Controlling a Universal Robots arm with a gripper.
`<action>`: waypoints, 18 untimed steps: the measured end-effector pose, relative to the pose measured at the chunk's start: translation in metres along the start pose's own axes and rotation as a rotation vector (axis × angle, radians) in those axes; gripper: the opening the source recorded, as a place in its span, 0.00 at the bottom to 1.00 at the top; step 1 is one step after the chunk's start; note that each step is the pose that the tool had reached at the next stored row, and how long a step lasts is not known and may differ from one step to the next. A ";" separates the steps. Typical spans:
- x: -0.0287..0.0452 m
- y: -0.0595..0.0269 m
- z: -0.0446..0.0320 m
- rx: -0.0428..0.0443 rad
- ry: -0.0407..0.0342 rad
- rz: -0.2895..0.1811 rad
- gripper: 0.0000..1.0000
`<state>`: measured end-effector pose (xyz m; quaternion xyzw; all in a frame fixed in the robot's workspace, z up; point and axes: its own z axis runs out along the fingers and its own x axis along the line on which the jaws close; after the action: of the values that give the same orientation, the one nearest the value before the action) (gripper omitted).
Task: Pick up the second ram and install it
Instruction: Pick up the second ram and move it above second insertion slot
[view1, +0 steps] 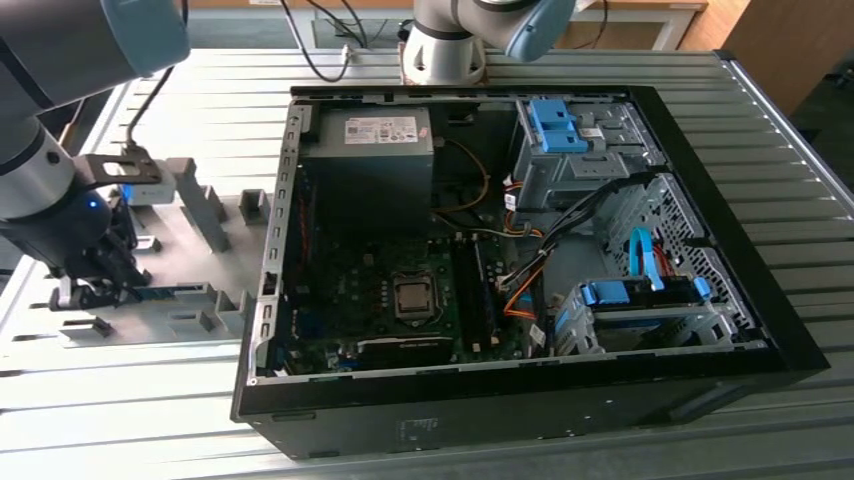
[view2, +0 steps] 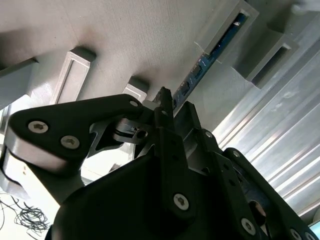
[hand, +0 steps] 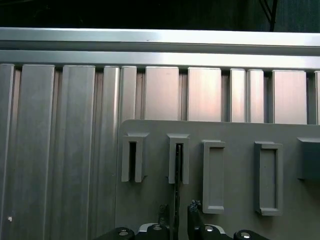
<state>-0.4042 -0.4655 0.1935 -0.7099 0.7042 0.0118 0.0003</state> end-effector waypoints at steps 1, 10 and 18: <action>-0.0001 0.0000 0.0006 0.0000 0.0003 0.000 0.28; -0.0001 0.0000 0.0045 -0.0001 0.0008 0.000 0.28; 0.0000 0.0000 0.0062 -0.0002 0.0059 0.001 0.20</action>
<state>-0.4043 -0.4654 0.1873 -0.7097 0.7044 0.0098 -0.0018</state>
